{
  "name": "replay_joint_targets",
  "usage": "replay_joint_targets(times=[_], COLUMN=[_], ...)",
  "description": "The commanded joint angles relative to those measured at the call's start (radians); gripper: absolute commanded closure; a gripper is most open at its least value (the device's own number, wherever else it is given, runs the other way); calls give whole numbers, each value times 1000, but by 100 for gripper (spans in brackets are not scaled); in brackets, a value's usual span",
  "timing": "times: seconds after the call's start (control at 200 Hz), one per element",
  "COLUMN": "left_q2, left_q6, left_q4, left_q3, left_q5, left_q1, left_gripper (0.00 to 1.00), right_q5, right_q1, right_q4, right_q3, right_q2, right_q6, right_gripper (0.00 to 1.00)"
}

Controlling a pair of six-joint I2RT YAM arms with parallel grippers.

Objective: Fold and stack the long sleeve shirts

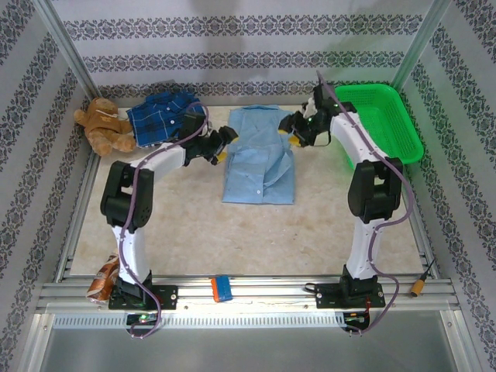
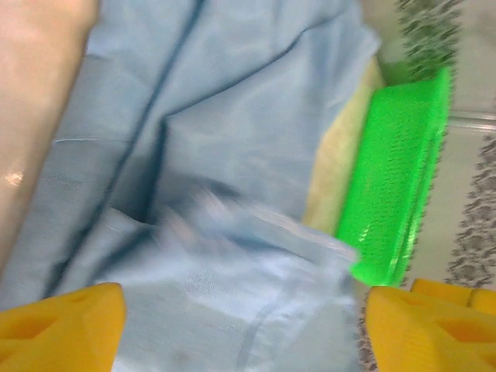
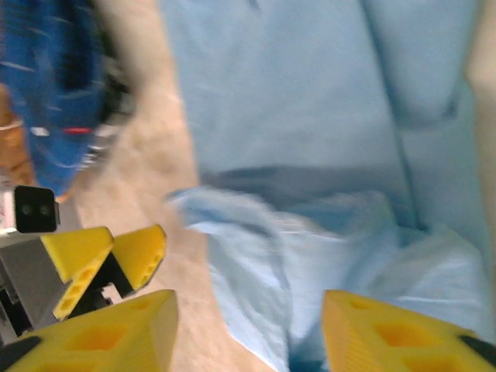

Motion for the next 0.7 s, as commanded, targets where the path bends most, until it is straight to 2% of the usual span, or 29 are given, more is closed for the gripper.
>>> replay_joint_targets(times=[0.0,0.145,0.22,0.305,0.345,0.415,0.47,0.515,0.625,0.695], left_q2=[-167,-338,-412,-471,-493,-514,-514,-510,-480,-444], left_q6=[80,172,208,213,204,166,131,111,109,108], left_q4=[-119,-290,-333,-336,-309,-239,-192,-163,-113,-79], left_q3=[32,-10,-58,-146,-200,-300,-361,-398,-447,-469], left_q5=[-101,-223,-256,-269,-277,-291,-298,-307,-335,-332], left_q1=[9,-6,-49,-122,-163,-222,-259,-286,-342,-352], left_gripper=[12,10,10,12,19,36,51,61,73,76], right_q5=[-50,-53,11,93,112,112,105,99,121,130], right_q1=[-31,-72,-75,-77,-76,-67,-51,-28,39,73], right_q4=[2,1,-33,-39,-25,15,36,62,146,186], right_q3=[23,-83,-191,-376,-475,-628,-704,-747,-800,-792], right_q2=[-95,-229,-337,-481,-541,-607,-614,-604,-554,-495], right_q6=[0,-22,-63,-73,-68,-58,-57,-55,-34,-20], right_gripper=[42,41,42,48,53,70,83,90,94,95])
